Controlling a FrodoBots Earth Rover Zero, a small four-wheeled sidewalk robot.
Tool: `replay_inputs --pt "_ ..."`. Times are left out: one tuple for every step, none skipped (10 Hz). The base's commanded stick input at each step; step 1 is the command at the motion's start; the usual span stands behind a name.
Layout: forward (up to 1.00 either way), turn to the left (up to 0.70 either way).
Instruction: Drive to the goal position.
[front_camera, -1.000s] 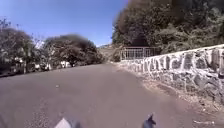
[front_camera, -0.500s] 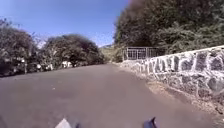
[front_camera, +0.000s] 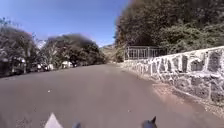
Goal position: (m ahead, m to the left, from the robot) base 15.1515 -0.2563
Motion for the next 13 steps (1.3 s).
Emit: replay_inputs --pt "0.50 0.00" --pt "0.50 0.00" --pt "0.50 0.00" --pt "0.50 0.00" --pt "0.50 0.00" --pt "0.50 -0.37" --pt "0.50 -0.17" --pt "0.50 0.00" --pt "0.50 0.00" --pt "0.50 0.00" --pt "0.50 0.00" --pt "0.50 0.00" --pt "0.50 0.00"
